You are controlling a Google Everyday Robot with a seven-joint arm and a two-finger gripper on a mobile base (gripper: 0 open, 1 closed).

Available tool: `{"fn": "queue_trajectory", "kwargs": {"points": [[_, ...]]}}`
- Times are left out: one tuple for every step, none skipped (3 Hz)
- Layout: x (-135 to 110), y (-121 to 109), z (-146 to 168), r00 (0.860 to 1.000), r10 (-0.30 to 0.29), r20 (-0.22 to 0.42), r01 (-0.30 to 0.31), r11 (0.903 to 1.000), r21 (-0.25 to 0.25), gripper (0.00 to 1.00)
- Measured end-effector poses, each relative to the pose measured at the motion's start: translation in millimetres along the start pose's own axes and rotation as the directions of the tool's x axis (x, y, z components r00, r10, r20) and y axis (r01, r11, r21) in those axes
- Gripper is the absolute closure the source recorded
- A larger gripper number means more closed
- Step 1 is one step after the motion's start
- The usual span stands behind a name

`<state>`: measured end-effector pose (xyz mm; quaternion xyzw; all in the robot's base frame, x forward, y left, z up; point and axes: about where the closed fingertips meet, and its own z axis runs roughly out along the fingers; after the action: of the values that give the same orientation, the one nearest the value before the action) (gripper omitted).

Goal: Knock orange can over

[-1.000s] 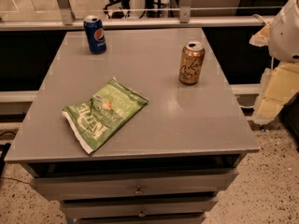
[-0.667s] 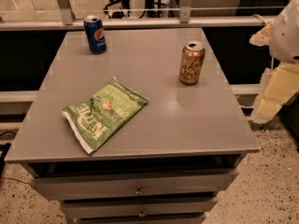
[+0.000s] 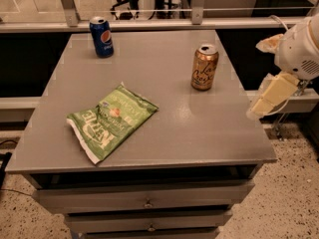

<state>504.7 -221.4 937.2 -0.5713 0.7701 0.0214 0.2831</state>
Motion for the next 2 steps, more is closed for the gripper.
{"fn": "queue_trajectory", "kwargs": {"points": [[-6,-26,23,0.991,0.041,0.125,-0.044,0.9986,0.028,0.0],[-23,-50,60,0.948,0.102,0.302,-0.112,0.9936,0.015,0.0]]}}
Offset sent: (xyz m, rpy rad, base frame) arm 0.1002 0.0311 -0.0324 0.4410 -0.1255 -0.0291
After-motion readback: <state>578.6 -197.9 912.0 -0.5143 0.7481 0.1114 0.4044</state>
